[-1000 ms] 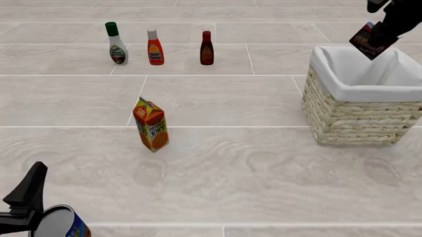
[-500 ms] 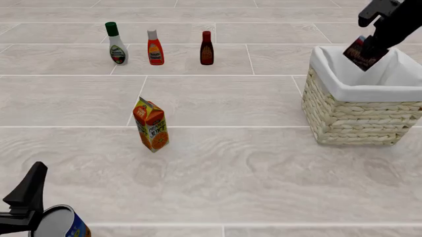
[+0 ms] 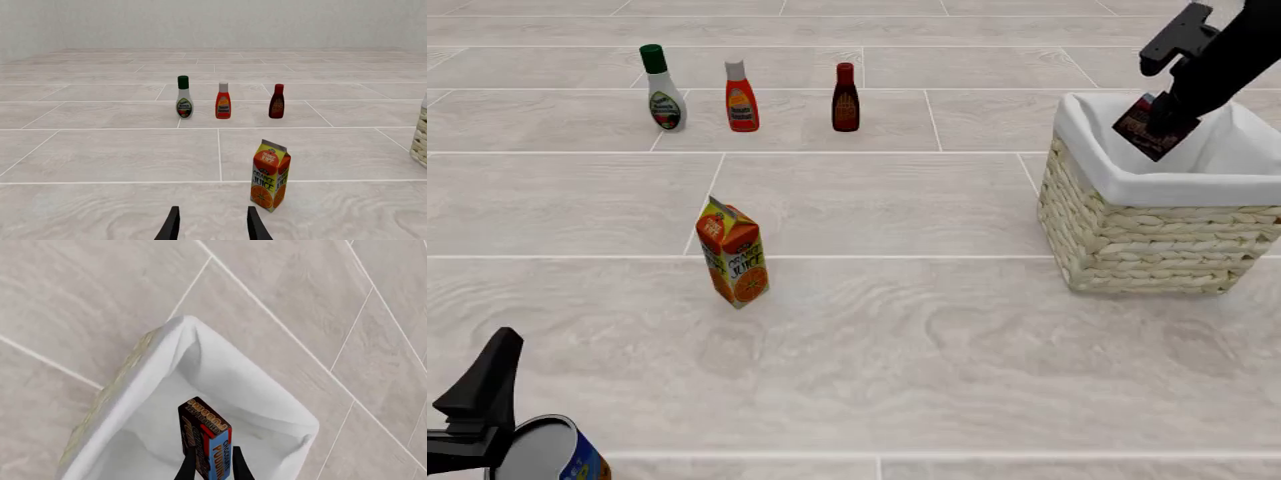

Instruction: Pick the chocolate pudding and place it in the basket.

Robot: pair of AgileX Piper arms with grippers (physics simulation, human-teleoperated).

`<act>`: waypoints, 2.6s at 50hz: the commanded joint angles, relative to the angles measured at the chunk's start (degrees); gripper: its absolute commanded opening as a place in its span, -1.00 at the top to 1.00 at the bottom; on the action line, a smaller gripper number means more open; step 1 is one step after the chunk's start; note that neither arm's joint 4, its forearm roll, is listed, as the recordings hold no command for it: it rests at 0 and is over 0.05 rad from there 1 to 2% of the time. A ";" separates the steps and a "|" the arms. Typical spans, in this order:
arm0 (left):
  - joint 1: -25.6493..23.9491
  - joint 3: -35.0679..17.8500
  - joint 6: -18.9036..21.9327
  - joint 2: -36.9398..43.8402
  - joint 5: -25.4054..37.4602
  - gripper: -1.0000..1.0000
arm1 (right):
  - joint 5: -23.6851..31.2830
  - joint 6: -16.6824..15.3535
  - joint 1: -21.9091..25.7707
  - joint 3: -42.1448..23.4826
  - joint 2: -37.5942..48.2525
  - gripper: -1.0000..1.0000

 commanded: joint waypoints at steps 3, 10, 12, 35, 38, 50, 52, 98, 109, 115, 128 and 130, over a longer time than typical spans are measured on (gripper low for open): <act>0.00 0.13 0.01 -0.15 -0.01 -1.00 | -1.40 1.05 -0.05 1.39 0.86 1.00; 0.02 0.13 0.01 -0.15 -0.01 -1.00 | -2.51 1.53 -0.17 2.69 1.43 1.00; 0.00 0.13 0.03 -0.16 -0.02 -1.00 | -2.95 1.61 -0.17 3.49 1.42 1.00; 0.00 0.13 0.03 -0.15 -0.02 -1.00 | -3.98 2.21 -0.35 4.20 2.90 1.00; 0.01 0.13 0.01 -0.16 -0.02 -1.00 | -4.09 2.23 -0.37 4.32 2.99 1.00; 0.01 0.13 0.02 -0.16 -0.02 -1.00 | -4.81 2.32 -0.67 4.80 3.46 1.00; 0.01 0.13 0.02 -0.16 -0.02 -1.00 | -4.92 2.39 -0.68 5.00 3.42 1.00; -0.01 0.13 0.03 -0.16 -0.02 -1.00 | -7.56 3.34 -1.60 10.09 2.51 -1.00; 0.01 0.13 0.02 -0.16 -0.02 -1.00 | -7.50 3.42 -1.65 9.78 2.44 -1.00; 0.00 0.13 0.01 -0.15 -0.01 -1.00 | -7.05 3.51 -1.46 9.43 2.20 -1.00; 0.01 0.13 0.02 -0.16 -0.02 -1.00 | -5.98 3.27 -1.57 8.83 -0.12 -1.00; 0.01 0.13 0.01 -0.17 -0.02 -1.00 | -5.89 3.24 -1.65 8.84 -0.37 -1.00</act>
